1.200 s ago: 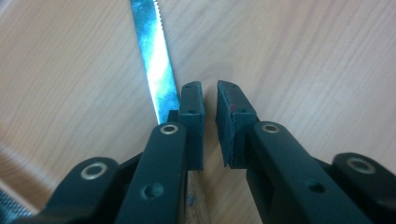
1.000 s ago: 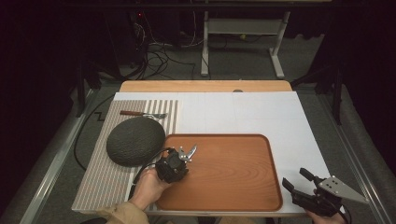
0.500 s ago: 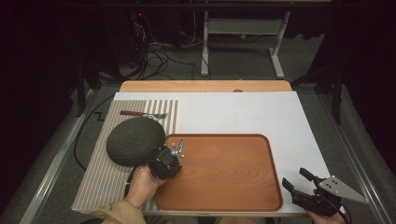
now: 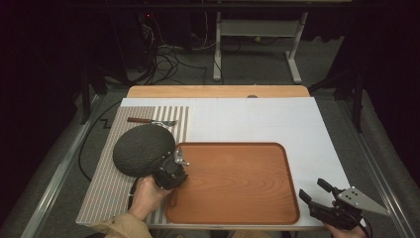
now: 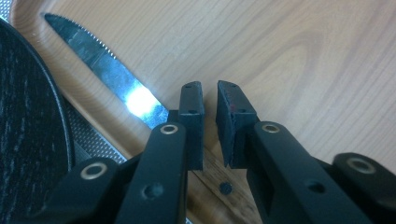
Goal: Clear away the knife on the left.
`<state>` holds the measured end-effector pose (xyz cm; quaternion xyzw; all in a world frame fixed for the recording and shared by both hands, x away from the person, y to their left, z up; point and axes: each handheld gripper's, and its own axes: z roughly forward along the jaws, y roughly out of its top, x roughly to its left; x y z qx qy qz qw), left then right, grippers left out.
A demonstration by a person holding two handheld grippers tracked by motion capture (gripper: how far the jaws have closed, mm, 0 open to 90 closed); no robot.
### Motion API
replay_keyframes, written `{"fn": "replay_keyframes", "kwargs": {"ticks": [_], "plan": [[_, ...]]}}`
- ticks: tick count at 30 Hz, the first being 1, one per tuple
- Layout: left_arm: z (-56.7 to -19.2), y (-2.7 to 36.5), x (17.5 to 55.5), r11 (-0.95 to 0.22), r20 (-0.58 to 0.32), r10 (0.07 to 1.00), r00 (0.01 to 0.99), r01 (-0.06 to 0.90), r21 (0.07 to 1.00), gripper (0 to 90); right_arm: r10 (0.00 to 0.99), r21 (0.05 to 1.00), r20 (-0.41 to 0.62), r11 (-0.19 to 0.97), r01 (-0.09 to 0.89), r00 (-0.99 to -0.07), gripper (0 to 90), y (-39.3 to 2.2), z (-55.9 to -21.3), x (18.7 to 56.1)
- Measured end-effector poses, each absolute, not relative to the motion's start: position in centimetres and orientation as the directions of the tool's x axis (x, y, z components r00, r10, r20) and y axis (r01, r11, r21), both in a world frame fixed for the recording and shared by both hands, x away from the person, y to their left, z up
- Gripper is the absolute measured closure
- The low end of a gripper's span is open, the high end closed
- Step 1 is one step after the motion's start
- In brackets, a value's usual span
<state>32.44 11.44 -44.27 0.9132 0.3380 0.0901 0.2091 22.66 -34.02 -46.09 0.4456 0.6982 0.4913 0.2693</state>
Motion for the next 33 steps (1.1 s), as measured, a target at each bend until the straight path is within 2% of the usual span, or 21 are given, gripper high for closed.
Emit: {"fn": "replay_keyframes", "kwargs": {"ticks": [8,12,18,21,24,25,31,33], "plan": [[-44.3,12.3,32.6,-0.669,0.022,0.672,0.740,0.594,0.447,75.6,0.886,0.926,0.062,0.121,0.358,-0.460,23.6,-34.0,-46.1,22.7],[-44.4,12.6,32.6,-0.665,0.021,0.676,0.736,0.598,0.447,71.1,0.885,0.925,0.064,0.120,0.360,-0.460,23.6,-34.0,-46.1,22.7],[-44.3,12.6,32.5,-0.667,0.024,0.669,0.743,0.585,0.461,57.2,0.885,0.925,0.064,0.121,0.361,-0.461,23.6,-34.0,-46.1,22.7],[-44.1,12.7,32.3,-0.657,0.018,0.667,0.745,0.577,0.484,52.2,0.886,0.925,0.065,0.120,0.361,-0.460,23.6,-34.0,-46.1,22.7],[-43.7,13.0,32.1,-0.647,0.015,0.665,0.747,0.565,0.511,51.2,0.886,0.925,0.064,0.120,0.361,-0.460,23.6,-34.0,-46.1,22.7],[-43.6,13.1,32.0,-0.643,0.019,0.666,0.746,0.561,0.522,46.6,0.886,0.925,0.065,0.120,0.361,-0.460,23.6,-34.0,-46.1,22.7],[-42.8,14.3,31.1,-0.609,0.031,0.670,0.742,0.525,0.595,46.2,0.887,0.926,0.066,0.116,0.360,-0.456,23.6,-34.1,-46.1,22.7],[-42.6,14.8,30.6,-0.602,0.043,0.673,0.739,0.513,0.612,41.6,0.888,0.926,0.068,0.114,0.361,-0.455,23.6,-34.1,-46.1,22.7]]}}
